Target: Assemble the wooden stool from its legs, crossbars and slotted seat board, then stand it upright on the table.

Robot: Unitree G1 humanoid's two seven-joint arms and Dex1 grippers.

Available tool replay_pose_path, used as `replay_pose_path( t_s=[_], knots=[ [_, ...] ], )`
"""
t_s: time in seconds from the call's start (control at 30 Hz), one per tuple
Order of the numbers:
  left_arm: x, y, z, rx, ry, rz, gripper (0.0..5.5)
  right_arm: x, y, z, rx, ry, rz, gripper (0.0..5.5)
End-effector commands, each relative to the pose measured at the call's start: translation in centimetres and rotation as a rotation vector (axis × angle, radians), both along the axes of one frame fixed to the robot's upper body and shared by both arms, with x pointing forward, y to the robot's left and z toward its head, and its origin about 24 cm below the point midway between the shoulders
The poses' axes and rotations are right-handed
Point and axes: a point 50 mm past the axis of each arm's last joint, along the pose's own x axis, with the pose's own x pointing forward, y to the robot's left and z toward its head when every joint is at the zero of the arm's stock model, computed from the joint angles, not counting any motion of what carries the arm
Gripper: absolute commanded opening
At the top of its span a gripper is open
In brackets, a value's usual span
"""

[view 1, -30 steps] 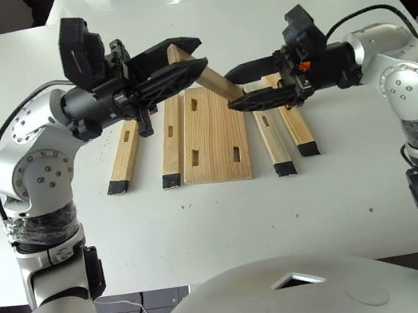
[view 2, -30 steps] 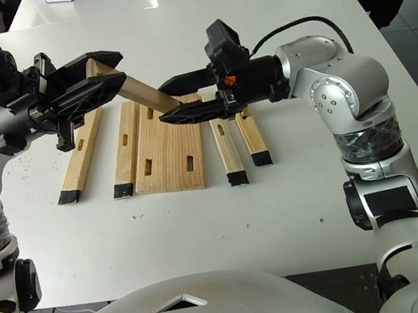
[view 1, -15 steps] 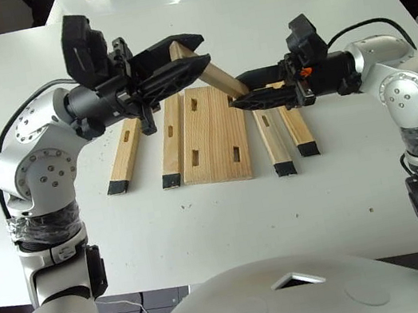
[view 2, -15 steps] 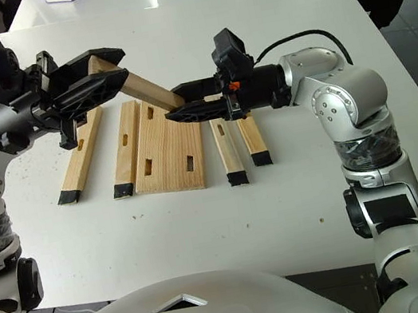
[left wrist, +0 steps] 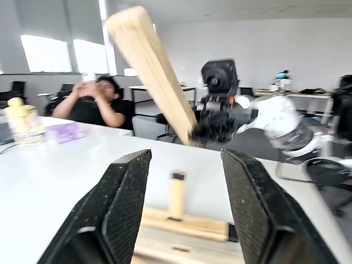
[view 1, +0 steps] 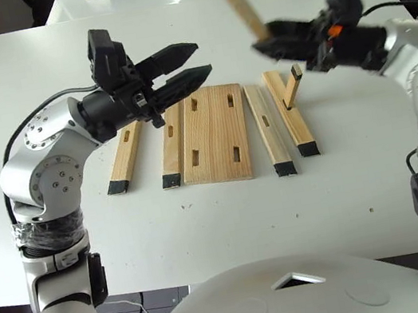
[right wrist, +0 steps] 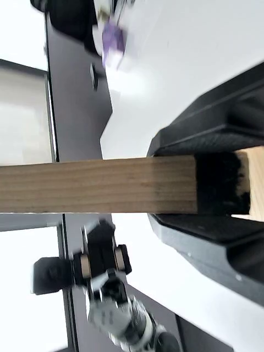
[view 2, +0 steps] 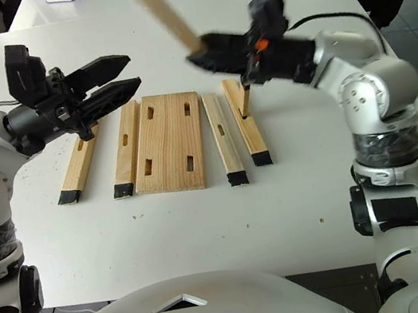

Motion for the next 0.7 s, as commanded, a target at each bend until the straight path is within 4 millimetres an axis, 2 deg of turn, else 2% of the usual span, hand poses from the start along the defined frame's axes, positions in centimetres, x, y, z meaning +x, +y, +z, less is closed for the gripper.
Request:
replay_pose_path(
  t_s=[0.03, 0.1, 0.13, 0.27, 0.4, 0.47, 0.57, 0.7],
  knots=[
    [0.1, 1.1, -3.3, -0.112, 0.094, 0.356, 2.36, 0.4, -3.7, -3.5, -0.164, 0.132, -0.295, 1.32],
    [-0.1, 1.6, -3.6, -0.242, 0.106, 0.529, 2.36, -0.8, -4.0, -6.9, -0.257, 0.263, -0.379, 1.32],
    [-0.2, 1.8, -3.7, -0.296, 0.114, 0.597, 2.36, -1.4, -4.0, -8.1, -0.296, 0.292, -0.407, 1.32],
    [-0.6, 3.9, -4.0, -0.399, 0.135, 0.835, 2.36, -3.2, -4.4, -11.0, -0.412, 0.365, -0.559, 1.32],
    [-1.4, 6.6, -3.8, -0.431, 0.142, 0.975, 2.36, -4.3, -5.0, -11.8, -0.454, 0.403, -0.652, 1.32],
    [-1.7, 7.2, -3.8, -0.434, 0.143, 1.006, 2.36, -5.1, -4.8, -12.4, -0.478, 0.451, -0.639, 1.32],
    [-1.7, 7.2, -4.0, -0.431, 0.152, 1.02, 2.36, -6.1, -4.1, -13.5, -0.498, 0.519, -0.623, 1.32],
    [-1.8, 6.4, -4.4, -0.429, 0.169, 1.014, 2.36, -6.4, -3.8, -14.3, -0.516, 0.578, -0.635, 1.32]
  ],
)
